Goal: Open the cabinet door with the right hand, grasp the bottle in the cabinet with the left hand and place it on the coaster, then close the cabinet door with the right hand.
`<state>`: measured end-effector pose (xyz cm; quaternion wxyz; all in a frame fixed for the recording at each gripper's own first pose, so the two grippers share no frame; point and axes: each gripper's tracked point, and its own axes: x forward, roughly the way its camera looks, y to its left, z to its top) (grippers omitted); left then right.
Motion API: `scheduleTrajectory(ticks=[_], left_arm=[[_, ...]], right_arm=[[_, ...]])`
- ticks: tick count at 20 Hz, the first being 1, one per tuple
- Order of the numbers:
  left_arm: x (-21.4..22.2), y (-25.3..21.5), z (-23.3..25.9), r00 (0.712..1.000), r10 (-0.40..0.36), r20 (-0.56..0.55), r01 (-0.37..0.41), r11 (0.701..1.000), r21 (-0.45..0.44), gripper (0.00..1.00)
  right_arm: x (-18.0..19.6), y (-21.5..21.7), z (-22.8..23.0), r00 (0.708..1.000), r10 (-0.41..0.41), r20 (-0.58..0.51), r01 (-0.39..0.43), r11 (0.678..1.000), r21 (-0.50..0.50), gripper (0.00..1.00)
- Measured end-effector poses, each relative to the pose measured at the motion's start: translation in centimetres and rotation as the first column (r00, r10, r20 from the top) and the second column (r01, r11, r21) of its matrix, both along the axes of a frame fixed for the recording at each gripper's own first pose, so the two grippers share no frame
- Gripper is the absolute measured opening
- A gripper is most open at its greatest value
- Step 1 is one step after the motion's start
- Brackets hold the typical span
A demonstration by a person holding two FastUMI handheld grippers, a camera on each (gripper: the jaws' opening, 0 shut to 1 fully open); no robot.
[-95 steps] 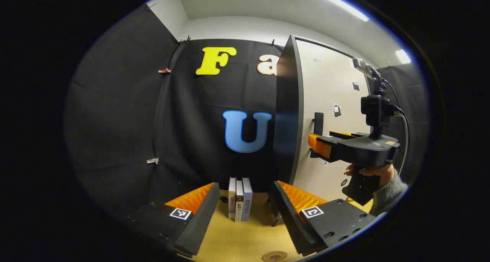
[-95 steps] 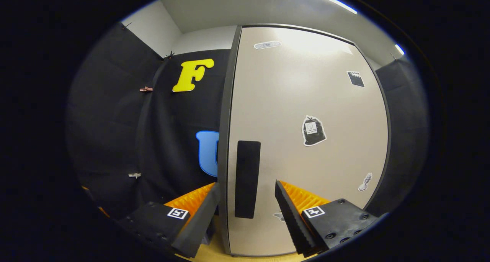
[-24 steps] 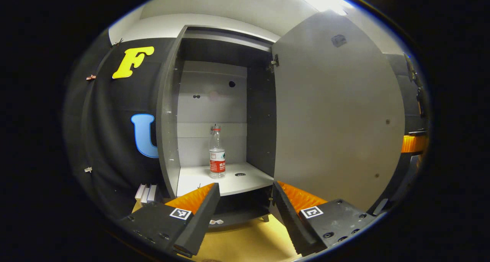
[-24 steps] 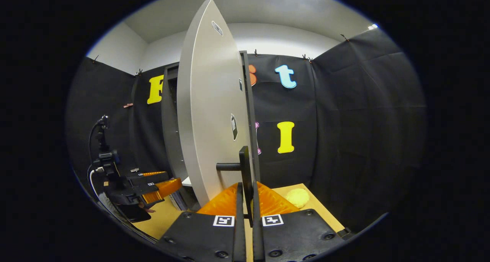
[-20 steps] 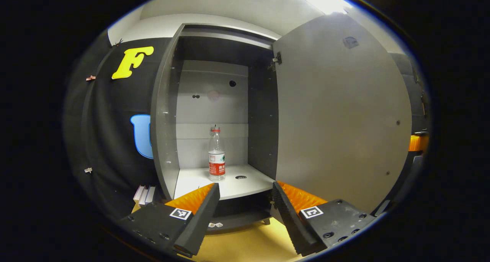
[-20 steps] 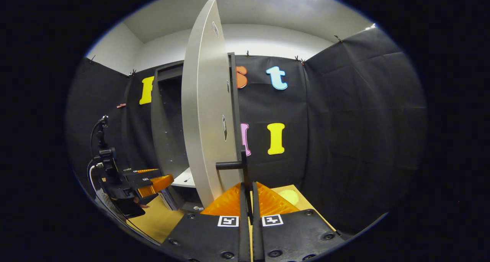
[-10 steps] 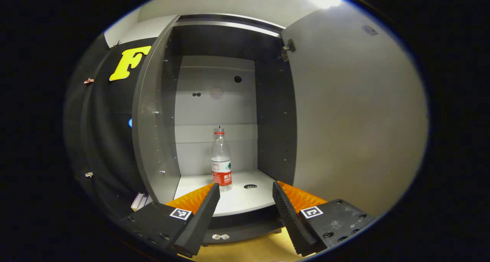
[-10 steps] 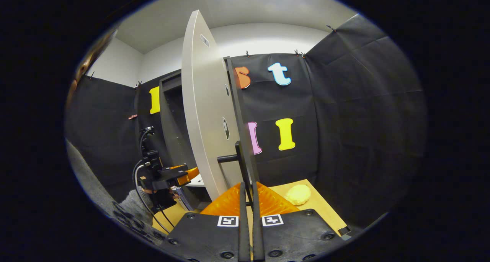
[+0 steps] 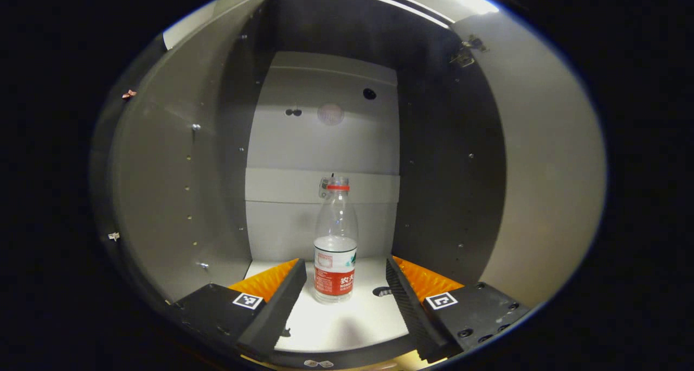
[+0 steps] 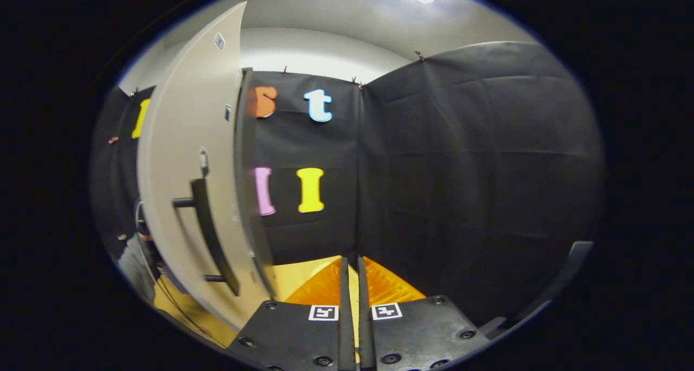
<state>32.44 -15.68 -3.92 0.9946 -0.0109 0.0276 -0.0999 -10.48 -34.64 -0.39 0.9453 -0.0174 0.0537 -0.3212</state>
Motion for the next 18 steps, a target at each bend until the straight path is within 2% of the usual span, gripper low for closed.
scheduleTrajectory(ticks=[1,3,4,6,7,8,9,15,18], left_arm=[[1.0,0.0,-0.3,1.000,0.001,-0.004,-0.001,1.000,-0.001,0.93],[2.7,0.2,-0.8,1.000,0.015,-0.010,-0.015,1.000,0.004,0.93],[3.5,0.3,-1.0,1.000,0.020,-0.011,-0.020,1.000,0.006,0.89],[4.6,0.3,-1.3,1.000,0.022,-0.018,-0.022,1.000,0.002,0.93],[5.1,0.2,-1.5,1.000,0.017,-0.024,-0.017,1.000,0.001,0.89],[5.6,0.1,-1.8,0.999,0.018,-0.029,-0.017,1.000,0.002,0.93],[6.0,0.1,-1.9,0.999,0.020,-0.033,-0.020,1.000,0.005,0.93],[8.7,0.0,-3.0,0.998,0.030,-0.053,-0.029,0.999,0.018,0.93],[10.2,-0.1,-3.1,0.997,0.041,-0.063,-0.041,0.999,-0.012,0.93]], right_arm=[[0.0,-1.6,0.3,0.999,-0.052,0.004,0.052,0.998,-0.048,0.08],[0.0,-4.1,1.4,0.992,-0.118,0.036,0.121,0.987,-0.108,0.07],[0.7,-5.3,1.8,0.989,-0.138,0.055,0.144,0.983,-0.116,0.24],[0.9,-7.1,2.4,0.979,-0.184,0.091,0.196,0.970,-0.142,0.60],[1.0,-7.9,2.4,0.974,-0.206,0.097,0.220,0.963,-0.158,0.77],[1.1,-8.6,2.3,0.970,-0.224,0.094,0.238,0.955,-0.174,0.82],[1.4,-8.9,2.1,0.969,-0.232,0.089,0.245,0.952,-0.183,0.94],[4.6,-9.3,0.1,0.984,-0.176,0.023,0.178,0.966,-0.187,0.97],[5.0,-9.6,-0.5,0.987,-0.162,0.019,0.163,0.974,-0.159,0.97]])
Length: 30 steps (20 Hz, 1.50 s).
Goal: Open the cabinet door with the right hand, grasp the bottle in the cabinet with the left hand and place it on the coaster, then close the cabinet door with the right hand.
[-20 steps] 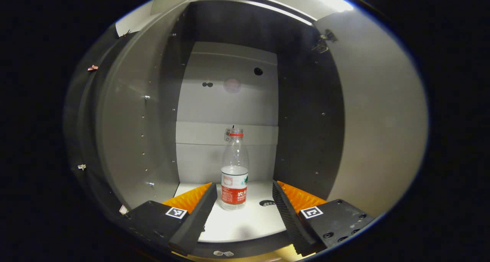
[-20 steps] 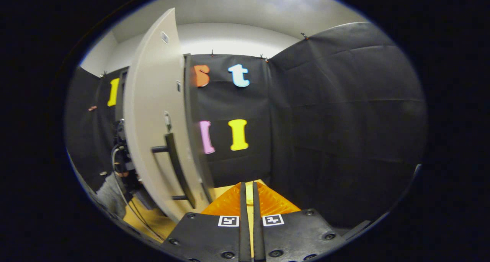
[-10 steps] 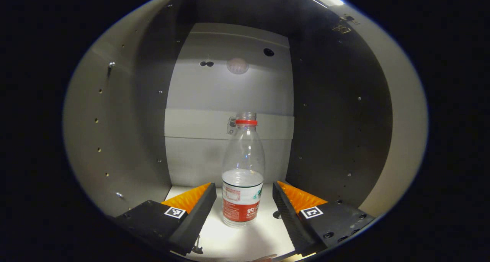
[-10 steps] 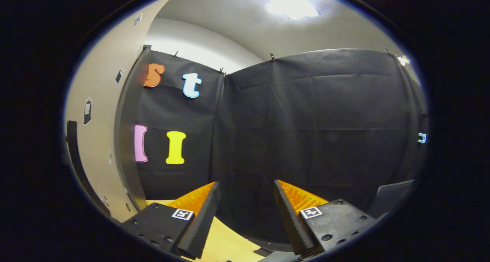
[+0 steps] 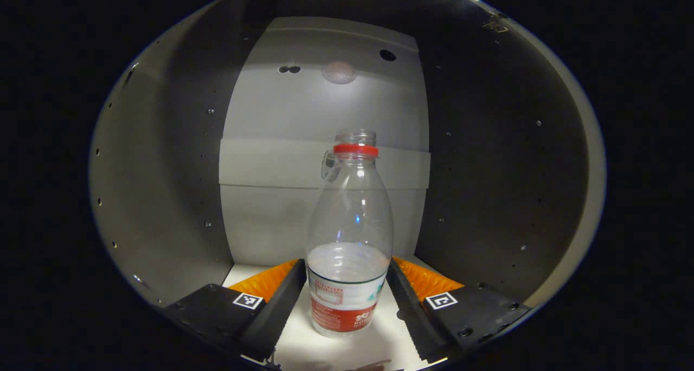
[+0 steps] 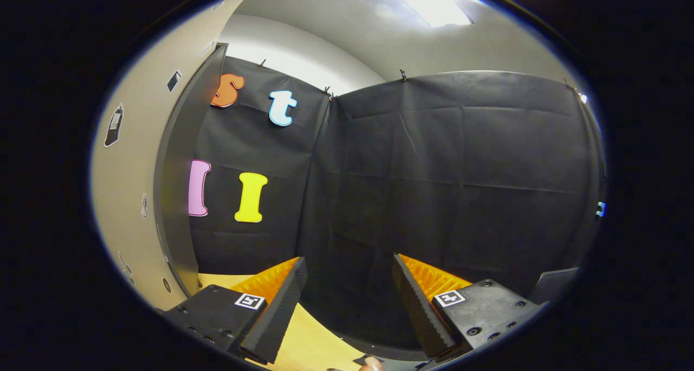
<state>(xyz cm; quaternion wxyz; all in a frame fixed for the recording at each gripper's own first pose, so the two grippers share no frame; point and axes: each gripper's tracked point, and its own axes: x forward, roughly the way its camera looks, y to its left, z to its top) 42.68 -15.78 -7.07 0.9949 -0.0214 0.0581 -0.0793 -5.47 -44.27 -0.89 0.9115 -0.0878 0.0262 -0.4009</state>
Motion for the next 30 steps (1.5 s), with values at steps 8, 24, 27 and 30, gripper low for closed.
scheduleTrajectory(ticks=[8,24,27,30], left_arm=[[-2.3,-0.1,1.1,1.000,-0.019,-0.007,0.019,1.000,0.001,0.77],[-22.7,3.2,4.1,0.983,-0.182,0.034,0.179,0.982,0.062,0.76],[-25.9,4.6,3.4,0.979,-0.202,0.023,0.201,0.978,0.055,0.77],[-28.8,6.6,2.4,0.979,-0.202,0.015,0.201,0.979,0.035,0.77]], right_arm=[[-1.9,0.5,0.5,0.999,0.004,0.036,-0.005,0.999,0.033,0.97],[-7.7,16.5,4.5,0.983,0.154,0.103,-0.153,0.988,-0.016,0.97],[-8.5,19.9,4.6,0.980,0.176,0.098,-0.174,0.984,-0.033,0.97],[-8.6,24.0,4.3,0.971,0.218,0.097,-0.216,0.976,-0.031,0.97]])
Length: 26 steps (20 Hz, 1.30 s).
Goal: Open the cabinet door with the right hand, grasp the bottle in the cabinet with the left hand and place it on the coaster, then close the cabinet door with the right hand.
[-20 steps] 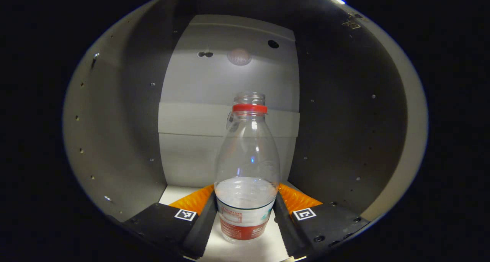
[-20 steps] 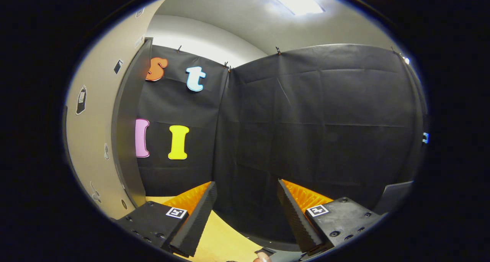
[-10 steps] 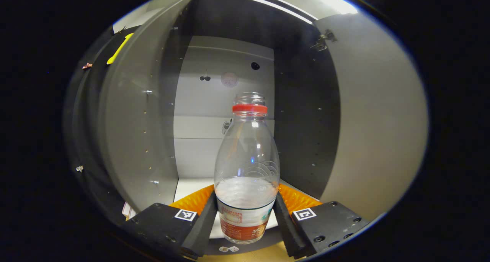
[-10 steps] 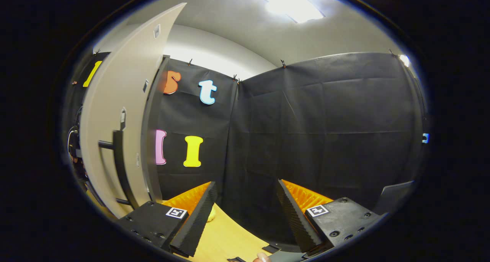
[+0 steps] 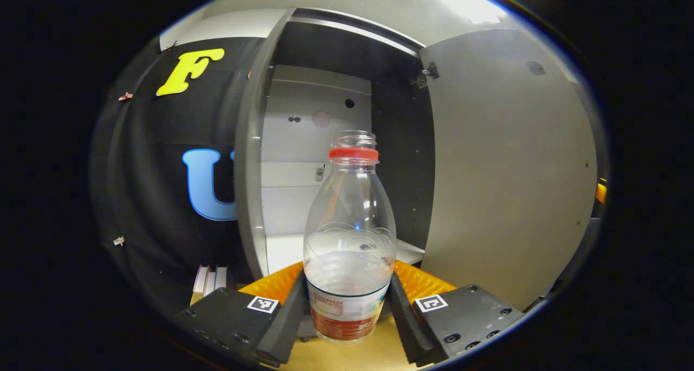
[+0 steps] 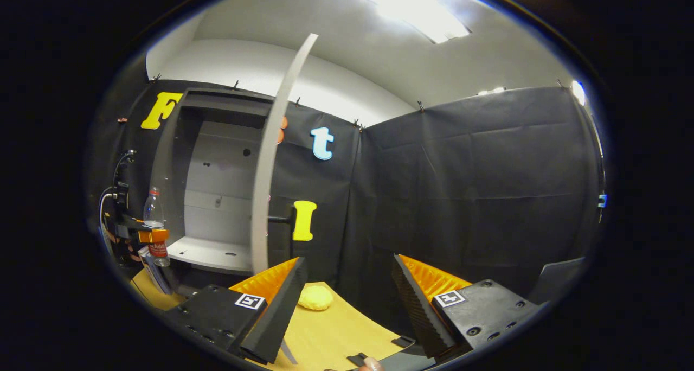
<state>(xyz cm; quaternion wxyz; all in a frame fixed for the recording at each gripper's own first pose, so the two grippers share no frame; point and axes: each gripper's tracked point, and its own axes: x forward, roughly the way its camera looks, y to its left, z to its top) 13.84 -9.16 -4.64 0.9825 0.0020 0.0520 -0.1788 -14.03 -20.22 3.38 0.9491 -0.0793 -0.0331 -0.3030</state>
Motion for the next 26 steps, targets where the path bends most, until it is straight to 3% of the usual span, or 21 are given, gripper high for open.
scheduleTrajectory(ticks=[5,10,13,19,22,26], left_arm=[[-4.1,3.1,-3.1,1.000,-0.015,-0.027,0.014,0.999,-0.050,0.77],[-7.6,5.4,-9.3,0.998,-0.001,-0.058,0.001,1.000,0.004,0.77],[-9.6,5.0,-13.1,0.996,-0.028,-0.089,0.026,0.999,-0.025,0.77],[-11.6,5.6,-20.2,0.997,-0.015,-0.076,0.011,0.999,-0.046,0.77],[-12.6,5.7,-24.4,0.998,0.001,-0.055,-0.003,0.999,-0.034,0.77],[-13.0,6.2,-28.5,0.999,0.027,-0.038,-0.030,0.996,-0.081,0.77]], right_arm=[[3.2,5.4,-0.7,0.997,0.072,-0.006,-0.072,0.996,-0.044,0.97],[6.6,9.3,-2.6,0.986,0.167,-0.025,-0.169,0.983,-0.076,0.97],[9.0,11.2,-4.3,0.970,0.239,-0.046,-0.242,0.965,-0.100,0.97],[12.7,12.2,-10.2,0.944,0.309,-0.120,-0.315,0.948,-0.043,0.98],[13.2,12.1,-12.5,0.936,0.328,-0.131,-0.332,0.943,-0.015,0.98],[13.9,12.2,-16.1,0.921,0.340,-0.189,-0.342,0.939,0.023,0.98]])
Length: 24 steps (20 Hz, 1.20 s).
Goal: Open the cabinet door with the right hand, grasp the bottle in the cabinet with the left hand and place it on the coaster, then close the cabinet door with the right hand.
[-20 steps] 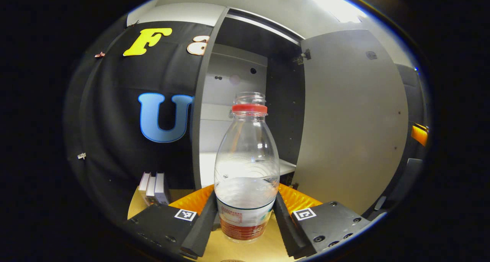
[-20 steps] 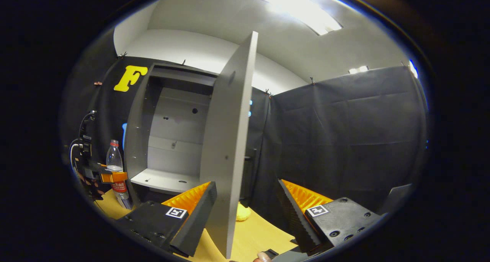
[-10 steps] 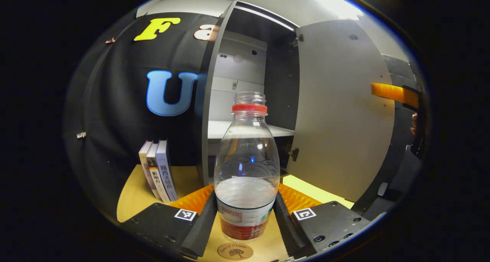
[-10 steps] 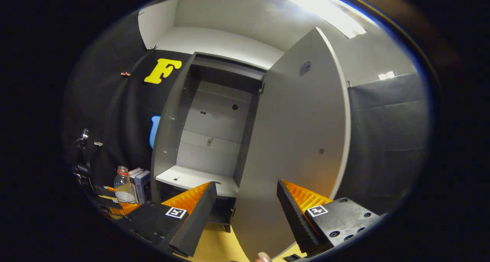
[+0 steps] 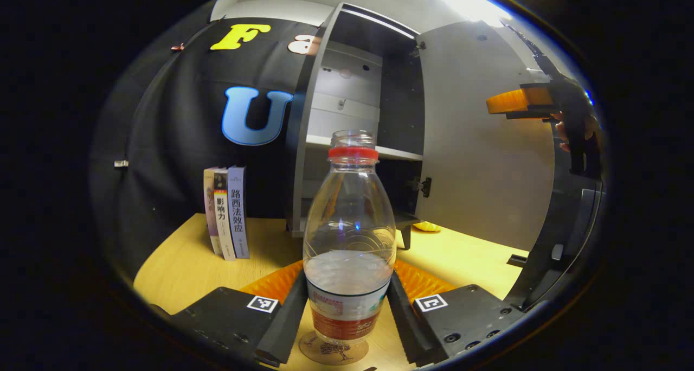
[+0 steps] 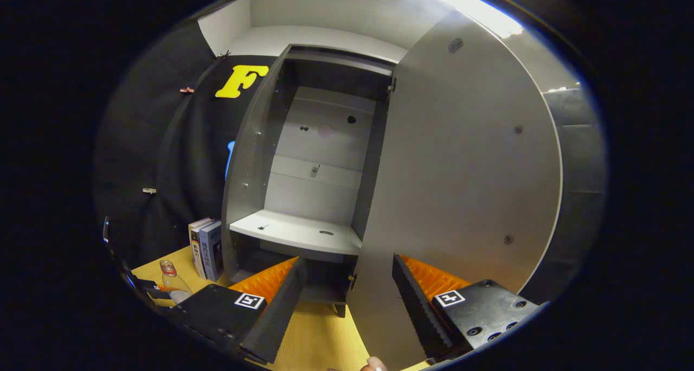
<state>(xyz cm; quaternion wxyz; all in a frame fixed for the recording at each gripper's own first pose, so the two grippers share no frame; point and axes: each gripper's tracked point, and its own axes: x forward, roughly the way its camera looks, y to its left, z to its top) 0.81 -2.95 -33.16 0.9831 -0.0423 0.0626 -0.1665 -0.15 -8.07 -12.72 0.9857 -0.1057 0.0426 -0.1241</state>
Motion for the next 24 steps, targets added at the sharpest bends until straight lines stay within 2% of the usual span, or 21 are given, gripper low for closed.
scheduleTrajectory(ticks=[6,14,18,19,20,24], left_arm=[[0.0,0.8,-3.5,1.000,0.020,-0.007,-0.020,0.999,0.034,0.77],[-0.8,0.2,-5.8,1.000,0.017,0.001,-0.017,0.996,0.089,0.79],[-0.9,0.2,-6.9,0.998,0.019,-0.059,-0.014,0.997,0.079,0.81],[-1.0,0.4,-7.2,0.997,0.022,-0.079,-0.016,0.996,0.086,0.84],[-1.3,0.6,-6.9,0.997,0.037,-0.074,-0.030,0.995,0.091,0.98],[-1.1,0.4,-5.4,0.998,0.034,-0.055,-0.028,0.995,0.095,0.96]], right_arm=[[0.3,1.5,-3.1,0.996,0.064,-0.067,-0.061,0.997,0.047,0.98],[1.2,1.1,-5.3,0.992,0.068,-0.111,-0.054,0.991,0.124,0.98],[1.3,1.5,-5.7,0.990,0.083,-0.112,-0.067,0.989,0.134,0.98],[1.3,1.6,-6.0,0.989,0.083,-0.121,-0.066,0.988,0.138,0.98],[1.3,1.6,-6.1,0.988,0.083,-0.127,-0.065,0.988,0.141,0.98],[1.1,1.5,-5.8,0.989,0.076,-0.126,-0.058,0.989,0.137,0.98]])
